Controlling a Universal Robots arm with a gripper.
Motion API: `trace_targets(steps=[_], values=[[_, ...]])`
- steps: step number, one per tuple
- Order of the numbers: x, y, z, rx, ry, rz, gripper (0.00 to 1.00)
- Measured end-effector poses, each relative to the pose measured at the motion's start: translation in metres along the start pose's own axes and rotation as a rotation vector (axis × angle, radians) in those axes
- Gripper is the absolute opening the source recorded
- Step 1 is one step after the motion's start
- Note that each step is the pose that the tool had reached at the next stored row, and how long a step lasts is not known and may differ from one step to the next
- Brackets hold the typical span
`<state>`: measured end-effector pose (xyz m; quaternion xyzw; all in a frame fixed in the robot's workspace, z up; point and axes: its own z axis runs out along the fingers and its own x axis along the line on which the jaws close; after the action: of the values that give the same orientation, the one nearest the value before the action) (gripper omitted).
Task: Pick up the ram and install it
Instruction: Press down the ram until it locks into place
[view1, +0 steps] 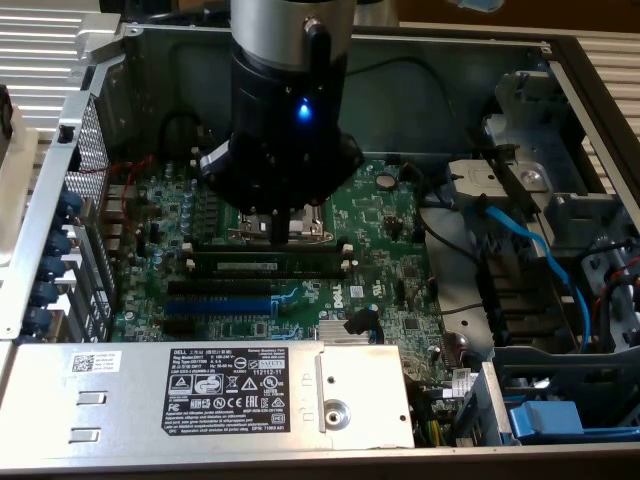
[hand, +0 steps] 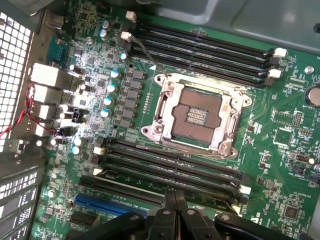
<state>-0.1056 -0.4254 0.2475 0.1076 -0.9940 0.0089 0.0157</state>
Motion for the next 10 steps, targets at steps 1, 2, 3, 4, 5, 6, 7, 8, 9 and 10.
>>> trace_targets(steps=[1, 2, 3, 4, 5, 6, 7, 8, 9, 10], values=[[0.0001, 0.0000, -0.0014, -0.0005, 0.0001, 0.012, 0.10], [0.0002, 0.0000, -0.0028, -0.0008, 0.0004, 0.023, 0.10], [0.0002, 0.0000, -0.0037, -0.0012, 0.0005, 0.035, 0.10], [0.0002, 0.0000, -0.0045, -0.0014, 0.0007, 0.047, 0.10], [0.0001, 0.0000, -0.0050, -0.0017, 0.0008, 0.059, 0.10], [0.0002, 0.0000, -0.0053, -0.0020, 0.0010, 0.070, 0.10], [0.0002, 0.0000, -0.0055, -0.0024, 0.0012, 0.083, 0.10], [0.0002, -0.0001, -0.0058, -0.0027, 0.0014, 0.096, 0.10], [0.0002, -0.0001, -0.0061, -0.0030, 0.0017, 0.108, 0.10], [0.0002, -0.0001, -0.0063, -0.0034, 0.0018, 0.120, 0.10]])
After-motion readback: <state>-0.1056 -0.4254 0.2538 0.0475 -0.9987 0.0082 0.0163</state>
